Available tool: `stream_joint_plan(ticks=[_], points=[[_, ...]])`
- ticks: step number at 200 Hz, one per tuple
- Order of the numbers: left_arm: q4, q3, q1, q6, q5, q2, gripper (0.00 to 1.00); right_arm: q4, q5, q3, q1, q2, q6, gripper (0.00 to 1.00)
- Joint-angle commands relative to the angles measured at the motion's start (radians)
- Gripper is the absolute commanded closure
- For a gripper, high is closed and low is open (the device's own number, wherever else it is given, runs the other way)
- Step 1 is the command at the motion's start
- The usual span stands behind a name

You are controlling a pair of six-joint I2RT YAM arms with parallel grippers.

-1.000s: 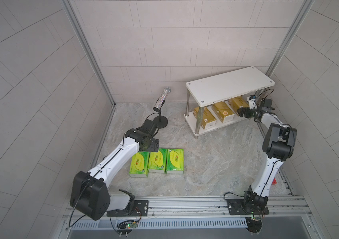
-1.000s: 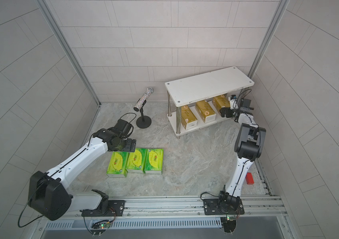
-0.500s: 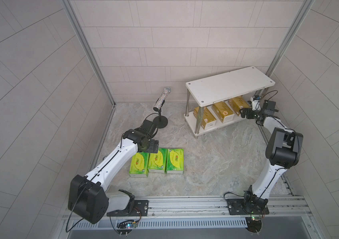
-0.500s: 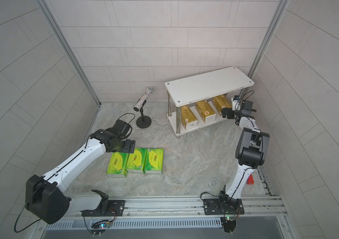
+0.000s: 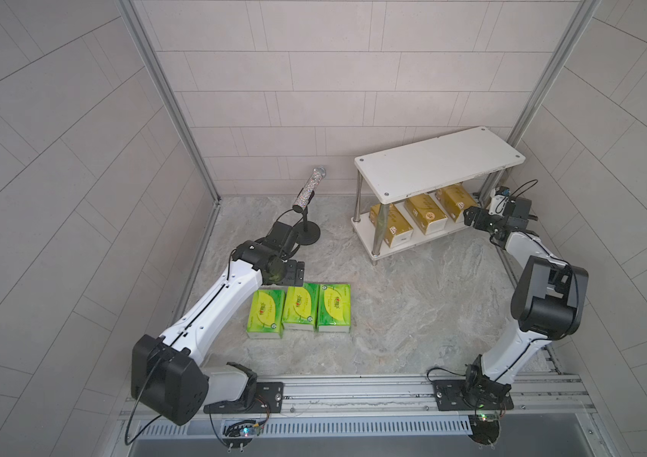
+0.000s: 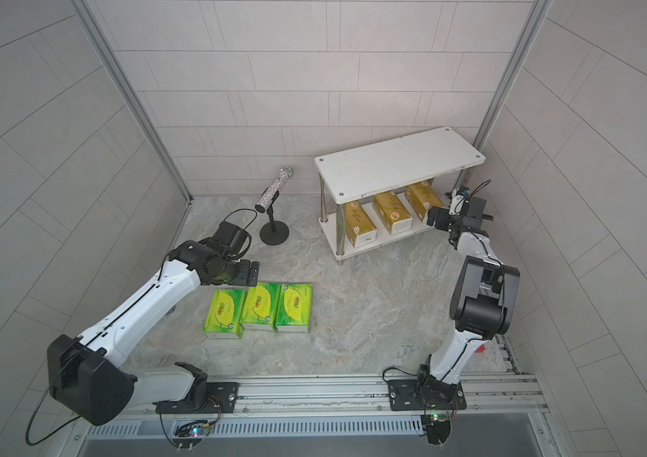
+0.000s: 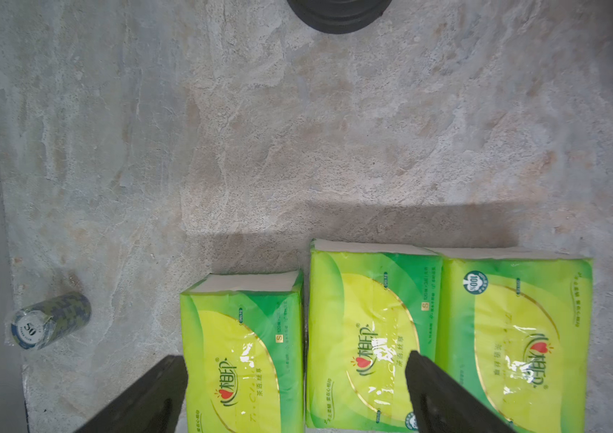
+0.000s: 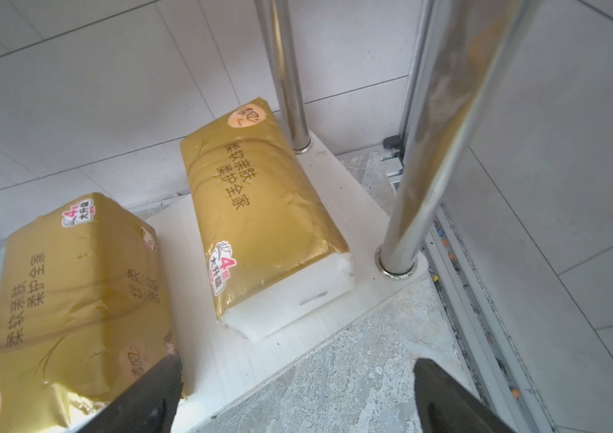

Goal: Place the tissue boxes on the shelf by color
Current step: Place a box of tissues on the shelf, then adjust the box of tissues on the shelf.

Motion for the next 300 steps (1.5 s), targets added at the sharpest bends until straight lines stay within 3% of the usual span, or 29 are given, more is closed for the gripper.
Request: stream_joint_plan(ticks=[1,30,79,115,187,246,300], points=[[-0.033,0.034,-0.006,-0.012,-0.002,0.017,0.01,-0.153,0.053,0.046,0.01,-0.042,0.11,0.02],[-0.035,0.07,-0.004,-0.009,0.0,0.031,0.01,-0.154,0.161,-0.036,0.096,-0.12,0.092,0.0],[-0.037,0.102,-0.005,-0.001,-0.026,0.048,0.01,-0.263,0.161,0.044,0.115,-0.075,0.269,0.03],[-0.037,0.105,-0.005,0.006,-0.032,0.056,0.01,-0.322,0.162,0.116,0.119,-0.031,0.296,0.06],[-0.036,0.12,-0.004,0.003,-0.013,0.079,0.01,-0.325,0.201,0.176,0.13,0.03,0.376,0.22],[-0.033,0.108,-0.005,-0.005,-0.01,0.073,0.01,-0.286,0.186,0.227,0.136,0.091,0.47,0.31],[-0.035,0.101,-0.005,-0.012,-0.021,0.056,0.01,-0.286,0.197,0.233,0.141,0.118,0.468,0.35]])
